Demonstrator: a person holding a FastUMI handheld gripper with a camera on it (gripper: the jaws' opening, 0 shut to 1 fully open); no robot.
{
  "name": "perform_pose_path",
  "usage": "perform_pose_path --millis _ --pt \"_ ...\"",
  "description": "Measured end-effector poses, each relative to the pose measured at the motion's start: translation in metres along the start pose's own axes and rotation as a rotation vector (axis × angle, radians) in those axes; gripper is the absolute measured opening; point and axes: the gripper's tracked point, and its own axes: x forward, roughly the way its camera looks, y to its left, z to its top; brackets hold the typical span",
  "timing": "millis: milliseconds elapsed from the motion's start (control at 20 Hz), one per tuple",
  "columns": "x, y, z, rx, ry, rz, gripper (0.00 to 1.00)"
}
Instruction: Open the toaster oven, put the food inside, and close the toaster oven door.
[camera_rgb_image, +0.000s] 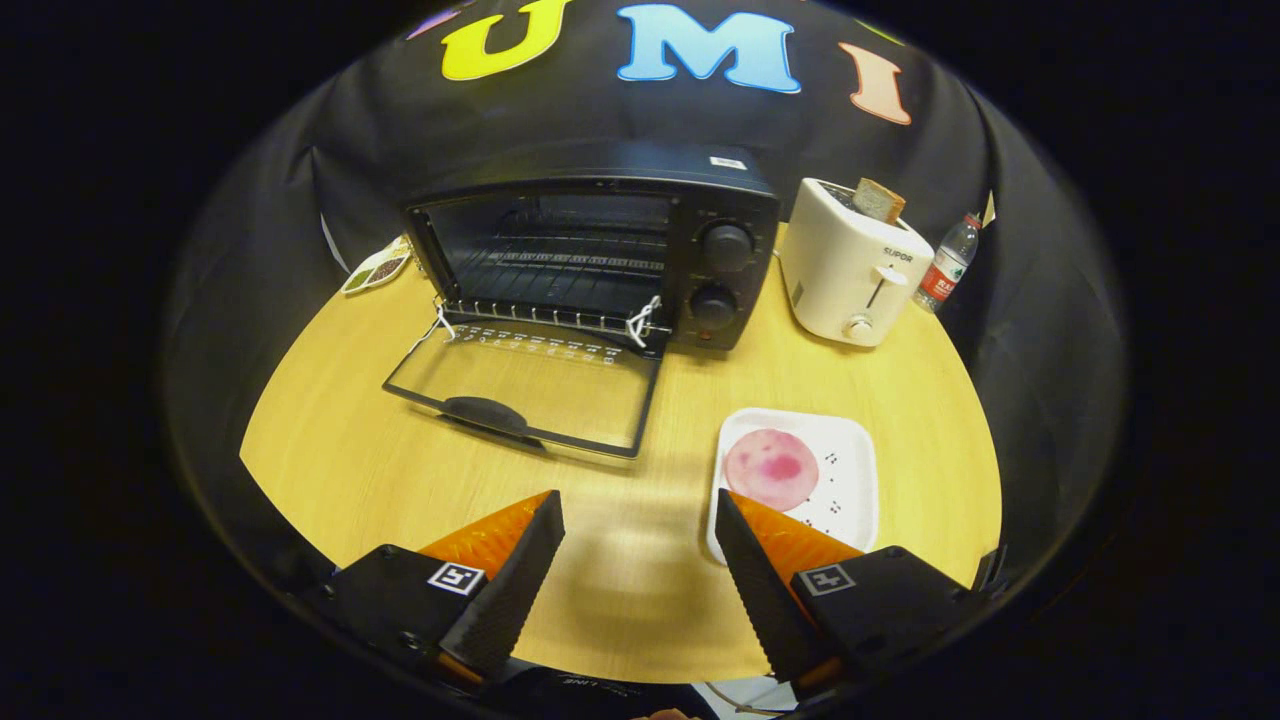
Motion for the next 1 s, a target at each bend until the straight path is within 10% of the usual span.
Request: perform_pose_path --millis 1000 --pt "0.067 -0.17 -0.037 0.171 0.237 0.126 0.99"
